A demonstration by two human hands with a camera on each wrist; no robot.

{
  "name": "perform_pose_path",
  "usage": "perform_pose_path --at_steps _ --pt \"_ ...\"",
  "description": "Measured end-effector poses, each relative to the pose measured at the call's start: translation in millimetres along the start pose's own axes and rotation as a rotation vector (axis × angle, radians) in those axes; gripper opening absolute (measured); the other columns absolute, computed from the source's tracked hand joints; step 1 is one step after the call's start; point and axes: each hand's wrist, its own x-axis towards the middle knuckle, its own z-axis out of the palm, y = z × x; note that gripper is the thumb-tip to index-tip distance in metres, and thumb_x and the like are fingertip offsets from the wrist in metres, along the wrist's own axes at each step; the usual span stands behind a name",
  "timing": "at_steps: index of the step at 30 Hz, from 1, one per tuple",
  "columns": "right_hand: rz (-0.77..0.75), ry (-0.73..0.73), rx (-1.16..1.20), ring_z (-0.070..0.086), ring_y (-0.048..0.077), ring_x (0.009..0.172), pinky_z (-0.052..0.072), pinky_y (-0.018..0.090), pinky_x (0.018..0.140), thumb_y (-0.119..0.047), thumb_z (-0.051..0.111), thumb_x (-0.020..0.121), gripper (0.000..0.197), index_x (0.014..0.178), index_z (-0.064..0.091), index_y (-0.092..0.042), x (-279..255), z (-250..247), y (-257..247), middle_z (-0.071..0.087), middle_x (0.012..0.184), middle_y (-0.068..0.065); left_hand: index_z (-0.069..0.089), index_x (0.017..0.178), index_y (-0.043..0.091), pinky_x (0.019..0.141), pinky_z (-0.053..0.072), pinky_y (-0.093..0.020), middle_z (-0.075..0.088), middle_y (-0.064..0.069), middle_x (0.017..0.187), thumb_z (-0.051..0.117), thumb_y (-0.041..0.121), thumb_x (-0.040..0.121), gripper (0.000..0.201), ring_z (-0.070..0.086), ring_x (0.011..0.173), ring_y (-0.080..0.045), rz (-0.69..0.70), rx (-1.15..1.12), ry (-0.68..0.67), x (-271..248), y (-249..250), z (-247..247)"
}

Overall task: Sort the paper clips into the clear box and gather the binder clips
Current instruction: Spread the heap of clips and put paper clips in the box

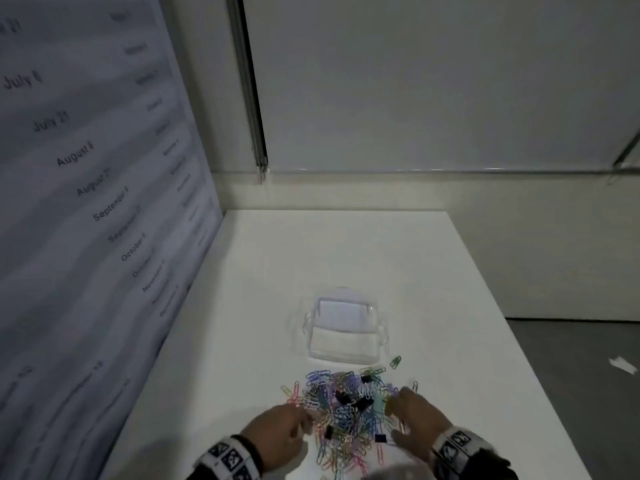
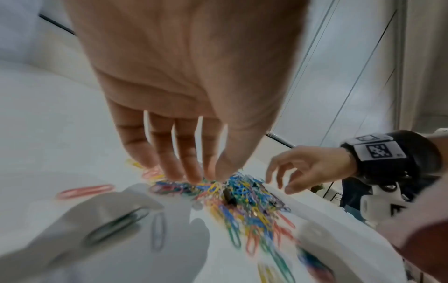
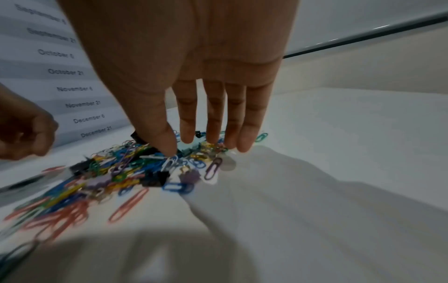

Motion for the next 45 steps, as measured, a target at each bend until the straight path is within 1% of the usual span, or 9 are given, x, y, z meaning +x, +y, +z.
perform_pose_path --at_steps 4,9,15,19,26,30,37,42,45 --pt "0.028 0.115 0.020 0.046 0.019 0.110 0.035 0.025 0.081 -0.023 0.051 0.085 0.033 0.118 0.049 -0.022 18 -12 -14 0.044 0.120 -0.001 0.056 0.111 0.015 0.087 0.041 -0.030 0.050 -0.006 0.110 0.045 0.019 0.088 0.026 0.051 0.109 -0.027 0.038 0.100 0.077 27 11 -4" --pt "-0.025 0.101 0.012 0.044 0.023 0.117 0.041 0.032 0.095 -0.010 0.045 0.086 0.034 0.119 0.051 -0.017 42 -22 -33 0.045 0.124 0.004 0.051 0.126 0.021 0.095 0.040 -0.038 0.046 -0.005 0.127 0.040 0.008 0.088 0.041 0.046 0.117 -0.027 0.025 0.176 0.177 61 18 -6" --pt "-0.076 0.002 -0.030 0.033 0.023 0.133 0.034 0.038 0.108 -0.006 0.044 0.088 0.053 0.139 0.037 -0.021 65 -16 -47 0.034 0.144 0.003 0.040 0.137 0.021 0.098 0.042 -0.041 0.039 -0.007 0.134 0.046 0.021 0.090 0.047 0.041 0.121 -0.029 -0.036 0.198 0.102 78 12 0" --pt "-0.078 -0.020 -0.093 0.034 0.026 0.131 0.034 0.040 0.107 -0.009 0.047 0.089 0.054 0.140 0.035 -0.022 72 -12 -45 0.034 0.144 0.004 0.047 0.131 0.018 0.098 0.041 -0.040 0.043 -0.008 0.128 0.045 0.015 0.092 0.039 0.041 0.118 -0.027 -0.019 0.121 0.146 79 6 5" --pt "-0.059 -0.008 -0.053 0.050 0.025 0.115 0.040 0.032 0.092 -0.013 0.046 0.088 0.025 0.111 0.057 -0.016 76 -27 -45 0.055 0.119 0.008 0.061 0.108 0.012 0.097 0.042 -0.033 0.056 -0.007 0.116 0.047 0.004 0.090 0.024 0.054 0.111 -0.022 -0.023 -0.106 0.236 77 1 -1" --pt "-0.050 0.063 0.048 0.058 0.024 0.102 0.043 0.028 0.081 -0.013 0.043 0.086 0.023 0.098 0.064 -0.015 76 -38 -47 0.064 0.109 0.006 0.066 0.089 0.017 0.085 0.048 -0.027 0.064 -0.004 0.107 0.054 0.010 0.089 0.014 0.059 0.089 -0.018 -0.042 -0.280 0.267 79 3 -8" --pt "-0.082 0.279 0.267 0.045 -0.001 0.062 0.034 0.015 0.062 -0.013 0.052 0.086 0.016 0.091 0.068 -0.014 85 -71 -44 0.056 0.079 -0.008 0.058 0.057 0.040 0.075 0.050 -0.021 0.072 -0.005 0.097 0.049 -0.006 0.074 0.050 0.061 0.081 -0.011 -0.089 -0.480 0.266 81 -3 -12" --pt "0.026 0.408 0.408 0.045 -0.005 0.058 0.033 0.009 0.055 -0.009 0.051 0.087 0.018 0.091 0.069 -0.012 101 -86 -35 0.061 0.076 -0.004 0.064 0.056 0.037 0.072 0.054 -0.028 0.075 -0.005 0.091 0.062 0.000 0.074 0.041 0.061 0.071 -0.012 -0.103 -0.535 0.245 84 -3 -17" --pt "0.102 0.376 0.419 0.049 0.002 0.062 0.036 0.013 0.059 -0.012 0.050 0.089 0.021 0.095 0.070 -0.014 105 -82 -28 0.068 0.089 0.001 0.070 0.063 0.032 0.073 0.056 -0.045 0.074 -0.015 0.087 0.062 0.005 0.072 0.030 0.067 0.072 -0.030 -0.111 -0.607 0.240 86 -3 -22"
